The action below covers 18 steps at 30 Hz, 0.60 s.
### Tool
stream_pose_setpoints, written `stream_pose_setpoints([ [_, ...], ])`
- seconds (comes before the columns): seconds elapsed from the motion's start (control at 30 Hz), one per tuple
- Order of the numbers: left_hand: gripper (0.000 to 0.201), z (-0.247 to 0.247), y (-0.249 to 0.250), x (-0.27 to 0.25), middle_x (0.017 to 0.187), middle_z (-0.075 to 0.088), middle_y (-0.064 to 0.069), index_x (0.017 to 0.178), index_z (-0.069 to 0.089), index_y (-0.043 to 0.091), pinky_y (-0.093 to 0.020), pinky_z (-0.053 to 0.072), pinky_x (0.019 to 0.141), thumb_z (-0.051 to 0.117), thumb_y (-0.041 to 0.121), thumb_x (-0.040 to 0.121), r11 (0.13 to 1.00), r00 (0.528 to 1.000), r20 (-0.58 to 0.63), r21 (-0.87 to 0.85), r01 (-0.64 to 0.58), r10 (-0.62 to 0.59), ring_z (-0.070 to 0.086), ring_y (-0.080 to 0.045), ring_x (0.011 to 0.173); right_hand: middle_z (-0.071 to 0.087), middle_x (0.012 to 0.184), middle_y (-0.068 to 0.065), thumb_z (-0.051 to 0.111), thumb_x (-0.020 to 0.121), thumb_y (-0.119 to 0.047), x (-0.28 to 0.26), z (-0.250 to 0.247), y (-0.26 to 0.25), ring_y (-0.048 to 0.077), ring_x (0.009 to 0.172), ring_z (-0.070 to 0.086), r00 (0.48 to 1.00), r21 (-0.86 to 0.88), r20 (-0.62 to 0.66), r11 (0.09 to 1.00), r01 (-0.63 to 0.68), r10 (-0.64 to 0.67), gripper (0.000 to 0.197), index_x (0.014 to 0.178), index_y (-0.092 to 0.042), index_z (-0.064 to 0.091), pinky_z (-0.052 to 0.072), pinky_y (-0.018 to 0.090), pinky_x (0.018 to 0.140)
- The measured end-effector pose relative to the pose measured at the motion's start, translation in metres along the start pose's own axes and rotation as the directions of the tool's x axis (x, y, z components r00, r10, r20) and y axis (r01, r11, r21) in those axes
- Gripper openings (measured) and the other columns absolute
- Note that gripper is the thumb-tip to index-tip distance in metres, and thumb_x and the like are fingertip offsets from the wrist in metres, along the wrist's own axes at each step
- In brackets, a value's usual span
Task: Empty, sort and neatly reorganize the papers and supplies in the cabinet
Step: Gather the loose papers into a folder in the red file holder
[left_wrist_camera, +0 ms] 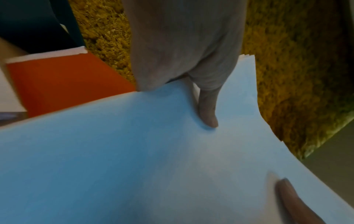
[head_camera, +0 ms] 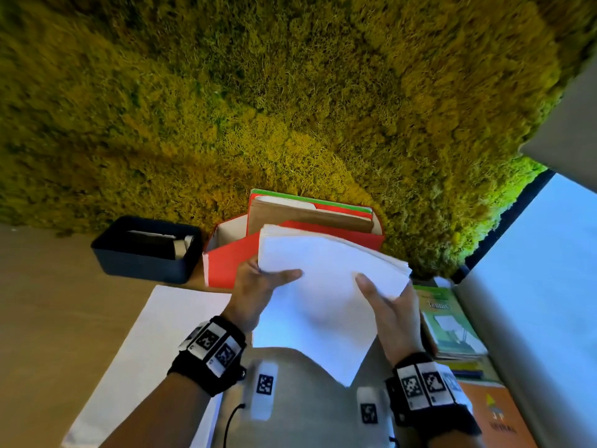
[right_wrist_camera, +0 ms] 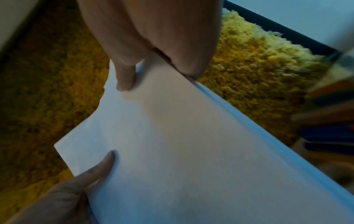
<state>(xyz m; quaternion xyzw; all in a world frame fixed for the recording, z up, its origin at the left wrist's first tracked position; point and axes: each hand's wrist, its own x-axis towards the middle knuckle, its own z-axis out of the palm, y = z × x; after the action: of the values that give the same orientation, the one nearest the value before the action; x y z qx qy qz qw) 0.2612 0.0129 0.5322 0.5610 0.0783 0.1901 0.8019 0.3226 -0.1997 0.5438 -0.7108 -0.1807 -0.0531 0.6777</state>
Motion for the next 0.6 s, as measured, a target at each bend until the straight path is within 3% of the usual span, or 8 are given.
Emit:
stream_pose_setpoints([
  [0.1,0.034,0.006,0.029,0.012,0.105,0.074,-0.014,0.095,0.077,0.012,-0.047,0.057,0.083,0.07,-0.013,0.074,0.99,0.997,-0.041,-0.125,-0.072,0.068,0.07,-0.029,0.094,0.072,0.106,-0.005,0.078,0.075,-0.009,0.012,-0.008,-0.018,0.008,0.097,0.068,0.99,-0.001,0.137,1.0,0.025,-0.025,0.05,0.12,-0.016,0.057,0.056,0.024,0.072],
  [0.17,0.036,0.007,0.044,0.029,0.11,0.071,-0.017,0.107,0.07,0.005,-0.047,0.055,0.086,0.071,-0.009,0.074,0.962,0.991,-0.091,-0.247,-0.119,0.099,0.068,-0.029,0.098,0.072,0.106,-0.011,0.077,0.077,-0.016,0.023,-0.012,-0.025,0.006,0.101,0.067,0.976,-0.181,0.215,0.982,0.053,-0.013,0.046,0.119,-0.019,0.059,0.057,0.029,0.081],
  [0.23,0.044,0.01,0.055,0.048,0.121,0.067,-0.017,0.121,0.06,-0.005,-0.043,0.053,0.09,0.069,-0.004,0.078,0.932,0.986,-0.124,-0.33,-0.15,0.114,0.066,-0.029,0.107,0.071,0.104,-0.008,0.073,0.079,-0.033,0.044,-0.014,-0.038,0.014,0.101,0.067,0.976,-0.379,0.21,0.915,0.136,-0.058,0.042,0.116,-0.015,0.064,0.055,0.037,0.085],
  [0.33,0.052,0.018,0.075,0.072,0.128,0.064,-0.014,0.133,0.053,-0.004,-0.041,0.052,0.098,0.067,0.002,0.083,0.919,0.986,-0.094,-0.357,-0.165,0.14,0.062,-0.026,0.117,0.07,0.095,0.006,0.066,0.086,-0.045,0.089,-0.015,-0.08,0.029,0.087,0.067,0.955,-0.632,0.201,0.716,0.296,-0.217,0.046,0.116,-0.011,0.062,0.054,0.041,0.075],
  [0.47,0.066,0.009,0.101,0.109,0.12,0.069,-0.012,0.127,0.058,-0.001,-0.047,0.054,0.095,0.086,0.008,0.068,0.954,0.951,-0.186,-0.125,-0.271,0.245,0.067,-0.027,0.11,0.07,0.096,0.021,0.059,0.092,-0.037,0.153,-0.011,-0.134,0.039,0.084,0.065,0.817,-0.734,0.338,0.412,0.54,-0.468,0.04,0.121,-0.01,0.06,0.052,0.047,0.068],
  [0.53,0.072,-0.003,0.11,0.129,0.12,0.067,-0.011,0.127,0.052,-0.001,-0.042,0.056,0.092,0.088,0.008,0.066,0.945,0.904,-0.277,0.09,-0.314,0.327,0.067,-0.022,0.106,0.068,0.091,0.022,0.059,0.092,-0.034,0.175,-0.006,-0.144,0.039,0.079,0.063,0.775,-0.749,0.419,0.303,0.589,-0.473,0.036,0.119,-0.009,0.059,0.051,0.046,0.064],
  [0.6,0.072,-0.016,0.112,0.141,0.123,0.06,-0.009,0.127,0.046,0.004,-0.039,0.056,0.09,0.087,0.01,0.069,0.897,0.87,-0.276,0.298,-0.327,0.409,0.063,-0.017,0.106,0.066,0.082,0.022,0.061,0.092,-0.03,0.189,0.0,-0.146,0.037,0.071,0.059,0.754,-0.752,0.461,0.245,0.612,-0.468,0.031,0.116,-0.01,0.06,0.049,0.043,0.059],
])
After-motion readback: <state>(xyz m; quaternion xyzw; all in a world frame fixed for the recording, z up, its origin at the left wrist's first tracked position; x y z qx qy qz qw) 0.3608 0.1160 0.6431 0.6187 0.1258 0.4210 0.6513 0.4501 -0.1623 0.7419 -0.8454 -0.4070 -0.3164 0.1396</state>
